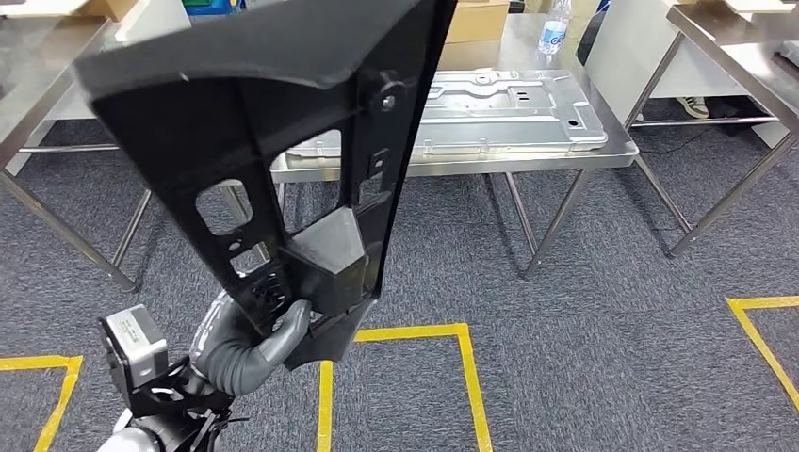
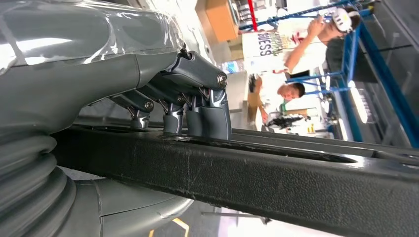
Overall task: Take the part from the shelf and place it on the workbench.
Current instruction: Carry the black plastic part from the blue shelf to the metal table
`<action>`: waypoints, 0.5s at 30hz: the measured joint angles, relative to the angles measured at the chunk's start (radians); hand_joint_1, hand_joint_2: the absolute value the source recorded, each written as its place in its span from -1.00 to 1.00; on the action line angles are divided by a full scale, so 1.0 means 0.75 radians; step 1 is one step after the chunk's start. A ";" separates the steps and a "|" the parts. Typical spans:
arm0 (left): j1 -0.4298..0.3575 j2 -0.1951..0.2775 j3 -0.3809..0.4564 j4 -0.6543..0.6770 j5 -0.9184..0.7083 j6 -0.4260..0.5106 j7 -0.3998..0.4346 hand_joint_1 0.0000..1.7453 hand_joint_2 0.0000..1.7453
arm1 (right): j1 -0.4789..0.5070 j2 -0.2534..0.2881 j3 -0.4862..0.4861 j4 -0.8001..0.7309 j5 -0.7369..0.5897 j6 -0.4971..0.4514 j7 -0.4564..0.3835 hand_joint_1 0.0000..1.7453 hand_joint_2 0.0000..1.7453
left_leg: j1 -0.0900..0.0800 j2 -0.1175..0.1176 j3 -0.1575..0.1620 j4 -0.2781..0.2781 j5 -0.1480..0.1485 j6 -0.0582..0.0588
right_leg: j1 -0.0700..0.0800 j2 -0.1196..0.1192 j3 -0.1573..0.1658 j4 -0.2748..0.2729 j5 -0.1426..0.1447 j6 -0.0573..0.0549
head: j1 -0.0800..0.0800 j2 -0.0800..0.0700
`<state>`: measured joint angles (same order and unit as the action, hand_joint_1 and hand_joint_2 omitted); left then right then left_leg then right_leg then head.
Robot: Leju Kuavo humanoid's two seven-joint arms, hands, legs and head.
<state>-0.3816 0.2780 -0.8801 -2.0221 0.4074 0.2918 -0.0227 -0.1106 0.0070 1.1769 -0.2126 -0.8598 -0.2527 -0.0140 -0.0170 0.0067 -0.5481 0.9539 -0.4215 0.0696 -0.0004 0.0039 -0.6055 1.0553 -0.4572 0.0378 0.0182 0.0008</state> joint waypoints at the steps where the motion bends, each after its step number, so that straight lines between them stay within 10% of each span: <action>1: -0.009 -0.008 -0.006 0.009 0.005 -0.004 -0.010 1.00 1.00 | -0.001 -0.006 0.000 0.000 0.000 0.001 0.000 -1.00 -1.00 | -0.002 0.001 0.000 0.000 -0.001 0.000 | 0.006 -0.002 0.037 -0.079 0.028 -0.010 | -0.001 0.000; 6: -0.029 -0.033 -0.027 0.044 0.018 -0.013 -0.039 1.00 1.00 | -0.003 -0.022 0.000 0.001 0.006 -0.006 -0.014 -1.00 -1.00 | -0.002 0.005 -0.012 0.015 -0.016 -0.021 | 0.004 -0.001 0.065 -0.151 0.049 -0.034 | 0.003 0.000; 10: -0.038 -0.035 -0.042 0.061 0.017 -0.015 -0.045 1.00 1.00 | -0.005 -0.026 0.000 0.001 0.013 -0.019 -0.043 -1.00 -1.00 | 0.022 0.000 -0.153 0.318 -0.161 -0.061 | -0.014 0.000 0.071 -0.163 0.057 -0.041 | 0.000 0.000; 12: -0.038 -0.035 -0.047 0.071 0.017 -0.016 -0.045 1.00 1.00 | -0.003 -0.026 0.000 0.001 0.014 -0.020 -0.052 -1.00 -1.00 | 0.038 0.001 -0.200 0.408 -0.173 -0.078 | -0.018 0.002 0.071 -0.161 0.056 -0.038 | -0.001 0.000; 15: -0.040 -0.036 -0.052 0.082 0.017 -0.016 -0.045 1.00 1.00 | -0.002 -0.026 0.000 0.001 0.016 -0.021 -0.056 -1.00 -1.00 | 0.058 0.001 -0.094 0.177 -0.052 -0.101 | -0.028 0.008 0.075 -0.156 0.050 -0.019 | -0.002 0.000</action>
<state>-0.4113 0.2512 -0.9193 -1.9605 0.4204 0.2800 -0.0566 -0.1123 -0.0125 1.1769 -0.2117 -0.8474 -0.2686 -0.0558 0.0268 0.0071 -0.6188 1.0866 -0.4606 -0.0059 -0.0217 0.0101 -0.5493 0.9381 -0.4198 0.0234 0.0167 0.0008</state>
